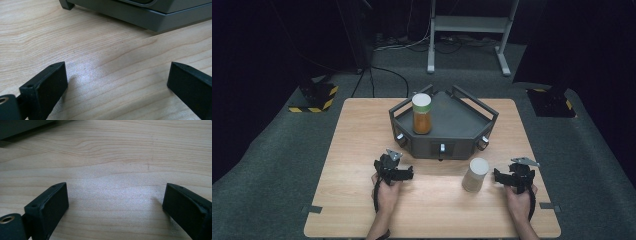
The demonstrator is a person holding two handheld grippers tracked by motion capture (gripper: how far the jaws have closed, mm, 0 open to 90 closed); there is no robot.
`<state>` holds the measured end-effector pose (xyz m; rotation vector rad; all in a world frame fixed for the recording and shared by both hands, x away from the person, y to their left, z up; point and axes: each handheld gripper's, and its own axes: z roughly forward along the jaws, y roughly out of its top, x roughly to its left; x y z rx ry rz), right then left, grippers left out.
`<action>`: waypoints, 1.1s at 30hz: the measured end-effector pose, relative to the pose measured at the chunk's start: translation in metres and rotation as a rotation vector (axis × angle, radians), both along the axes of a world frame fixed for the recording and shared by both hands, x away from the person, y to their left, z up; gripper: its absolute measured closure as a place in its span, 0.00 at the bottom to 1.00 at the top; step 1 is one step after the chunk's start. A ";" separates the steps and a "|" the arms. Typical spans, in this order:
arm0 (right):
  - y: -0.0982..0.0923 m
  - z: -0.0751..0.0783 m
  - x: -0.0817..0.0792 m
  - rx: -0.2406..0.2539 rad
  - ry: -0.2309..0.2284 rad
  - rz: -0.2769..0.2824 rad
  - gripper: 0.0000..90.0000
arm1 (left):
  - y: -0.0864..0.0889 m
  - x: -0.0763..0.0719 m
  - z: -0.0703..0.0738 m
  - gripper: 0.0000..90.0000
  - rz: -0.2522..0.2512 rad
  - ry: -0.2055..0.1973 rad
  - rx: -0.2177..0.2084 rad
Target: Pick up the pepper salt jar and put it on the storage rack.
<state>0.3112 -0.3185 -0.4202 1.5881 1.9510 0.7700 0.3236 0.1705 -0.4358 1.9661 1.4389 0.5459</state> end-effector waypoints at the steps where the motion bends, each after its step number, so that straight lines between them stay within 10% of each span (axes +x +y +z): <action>1: 0.000 0.000 0.000 0.000 0.000 0.000 0.06 | 0.000 0.000 0.000 0.03 0.000 0.000 0.000; 13: -0.014 0.002 -0.004 0.036 0.009 0.052 0.05 | 0.000 0.000 0.000 0.03 0.001 0.000 0.000; 33: -0.032 0.016 -0.060 0.105 -0.014 0.304 0.04 | 0.000 0.000 0.000 0.03 -0.001 0.000 -0.001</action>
